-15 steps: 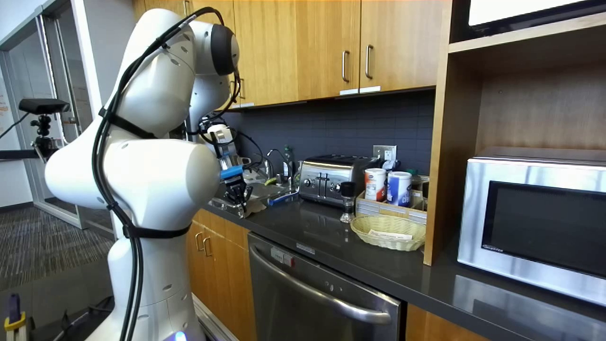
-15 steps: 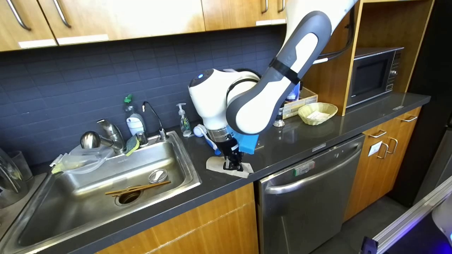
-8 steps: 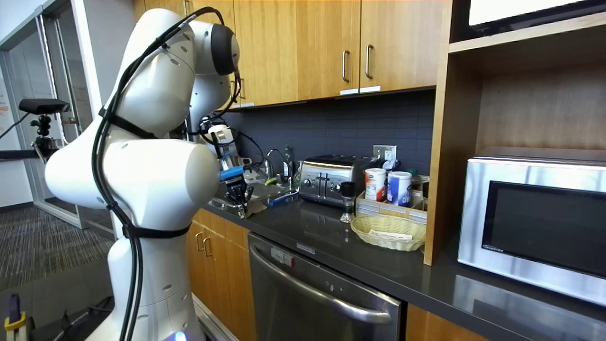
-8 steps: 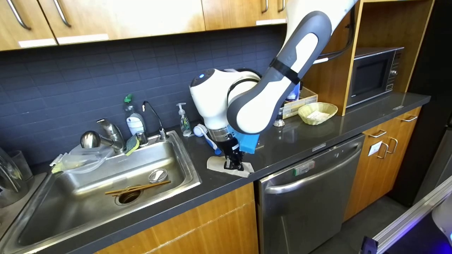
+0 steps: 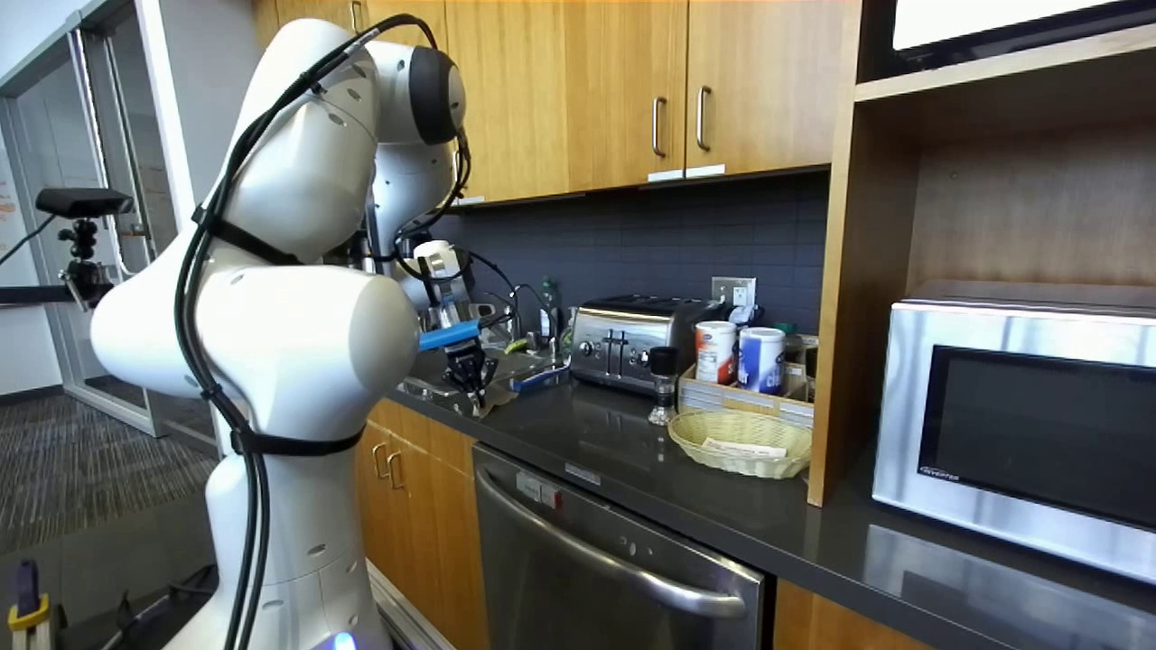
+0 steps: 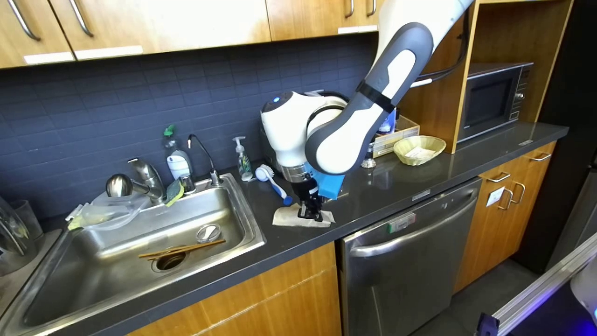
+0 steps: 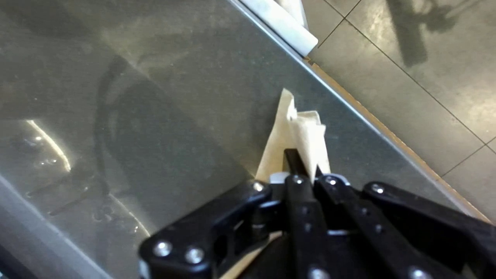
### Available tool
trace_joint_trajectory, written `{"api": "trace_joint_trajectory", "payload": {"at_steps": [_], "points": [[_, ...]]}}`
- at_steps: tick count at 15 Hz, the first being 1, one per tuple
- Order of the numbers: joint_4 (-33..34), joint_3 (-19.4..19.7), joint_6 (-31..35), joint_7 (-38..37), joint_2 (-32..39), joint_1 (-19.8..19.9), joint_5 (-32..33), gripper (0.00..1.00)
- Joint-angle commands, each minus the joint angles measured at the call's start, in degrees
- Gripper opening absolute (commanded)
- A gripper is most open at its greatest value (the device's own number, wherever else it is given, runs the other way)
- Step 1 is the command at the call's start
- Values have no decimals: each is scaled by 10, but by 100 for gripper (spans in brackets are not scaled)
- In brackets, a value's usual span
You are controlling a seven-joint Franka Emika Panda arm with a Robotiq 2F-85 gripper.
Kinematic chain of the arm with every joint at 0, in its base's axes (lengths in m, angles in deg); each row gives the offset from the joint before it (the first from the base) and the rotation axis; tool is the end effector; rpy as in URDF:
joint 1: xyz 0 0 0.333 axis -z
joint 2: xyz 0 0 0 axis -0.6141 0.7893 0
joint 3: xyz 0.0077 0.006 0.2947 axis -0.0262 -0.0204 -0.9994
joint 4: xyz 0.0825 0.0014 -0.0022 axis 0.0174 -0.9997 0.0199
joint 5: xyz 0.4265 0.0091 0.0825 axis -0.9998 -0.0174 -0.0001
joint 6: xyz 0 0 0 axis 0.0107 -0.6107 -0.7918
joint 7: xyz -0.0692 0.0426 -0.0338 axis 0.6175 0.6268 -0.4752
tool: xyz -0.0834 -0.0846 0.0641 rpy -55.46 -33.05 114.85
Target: Use the paper to clean the counter
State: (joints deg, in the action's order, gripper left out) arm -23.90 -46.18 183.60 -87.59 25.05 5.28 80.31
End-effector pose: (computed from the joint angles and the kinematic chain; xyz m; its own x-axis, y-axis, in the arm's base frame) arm 0.4743 0.4046 0.1495 0.8010 0.5976 -0.0354 0.5840 -0.7671 0.2657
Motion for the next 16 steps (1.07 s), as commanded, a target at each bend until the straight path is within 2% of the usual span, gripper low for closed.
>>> {"api": "trace_joint_trajectory", "payload": {"at_steps": [1, 9, 16], "points": [[24, -4, -7, 0, 16, -16, 9, 1], [102, -8, -47, 33, 72, -78, 6, 1], [142, -2, -54, 56, 95, -94, 2, 1]]}}
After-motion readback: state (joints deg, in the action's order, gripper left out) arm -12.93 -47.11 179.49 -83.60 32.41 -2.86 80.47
